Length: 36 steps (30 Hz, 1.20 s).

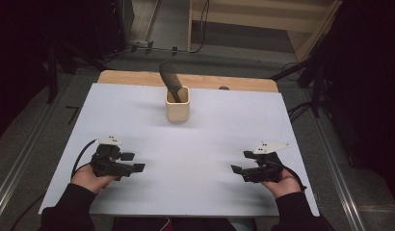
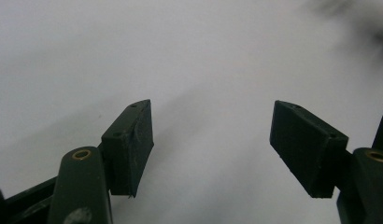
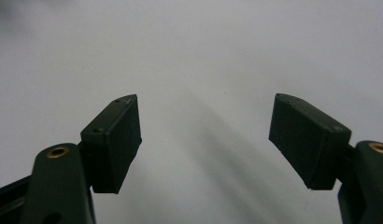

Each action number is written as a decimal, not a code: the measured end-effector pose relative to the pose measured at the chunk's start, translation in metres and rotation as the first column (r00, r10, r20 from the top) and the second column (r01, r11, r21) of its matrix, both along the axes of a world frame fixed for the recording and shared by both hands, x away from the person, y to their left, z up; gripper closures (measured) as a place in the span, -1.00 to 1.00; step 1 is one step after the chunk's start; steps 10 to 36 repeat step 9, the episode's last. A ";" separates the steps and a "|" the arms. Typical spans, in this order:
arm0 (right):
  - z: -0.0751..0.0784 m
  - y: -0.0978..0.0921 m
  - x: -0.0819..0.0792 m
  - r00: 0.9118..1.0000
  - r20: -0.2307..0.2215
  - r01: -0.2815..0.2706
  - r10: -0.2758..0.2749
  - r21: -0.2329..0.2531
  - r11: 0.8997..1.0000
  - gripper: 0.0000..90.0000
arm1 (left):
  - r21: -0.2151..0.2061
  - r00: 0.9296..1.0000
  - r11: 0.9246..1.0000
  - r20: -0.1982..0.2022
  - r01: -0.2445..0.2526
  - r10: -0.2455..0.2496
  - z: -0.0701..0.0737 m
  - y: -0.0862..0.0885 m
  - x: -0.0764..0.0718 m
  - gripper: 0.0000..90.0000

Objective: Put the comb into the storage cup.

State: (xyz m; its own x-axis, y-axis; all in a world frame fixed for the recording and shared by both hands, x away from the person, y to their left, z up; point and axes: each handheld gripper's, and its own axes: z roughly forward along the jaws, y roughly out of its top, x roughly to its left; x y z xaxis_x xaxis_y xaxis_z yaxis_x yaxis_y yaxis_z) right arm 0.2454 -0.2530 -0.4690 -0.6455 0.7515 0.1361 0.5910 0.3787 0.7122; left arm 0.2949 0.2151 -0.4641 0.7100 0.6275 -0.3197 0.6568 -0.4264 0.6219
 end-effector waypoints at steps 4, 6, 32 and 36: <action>0.000 0.000 0.000 1.000 0.003 -0.007 0.007 -0.004 1.000 -0.48 | 0.003 1.000 1.000 0.000 0.000 0.000 0.000 0.000 0.000 -0.32; 0.000 0.000 0.000 1.000 0.003 -0.006 0.006 -0.006 1.000 -0.49 | 0.000 1.000 1.000 0.000 0.000 0.000 0.000 0.000 0.000 -0.32; 0.000 0.001 0.000 1.000 0.002 -0.007 0.007 -0.009 1.000 -0.49 | 0.004 1.000 1.000 0.000 -0.001 0.001 0.000 0.000 0.000 -0.32; 0.000 0.001 0.000 1.000 0.002 -0.007 0.007 -0.009 1.000 -0.49 | 0.004 1.000 1.000 0.000 -0.001 0.001 0.000 0.000 0.000 -0.32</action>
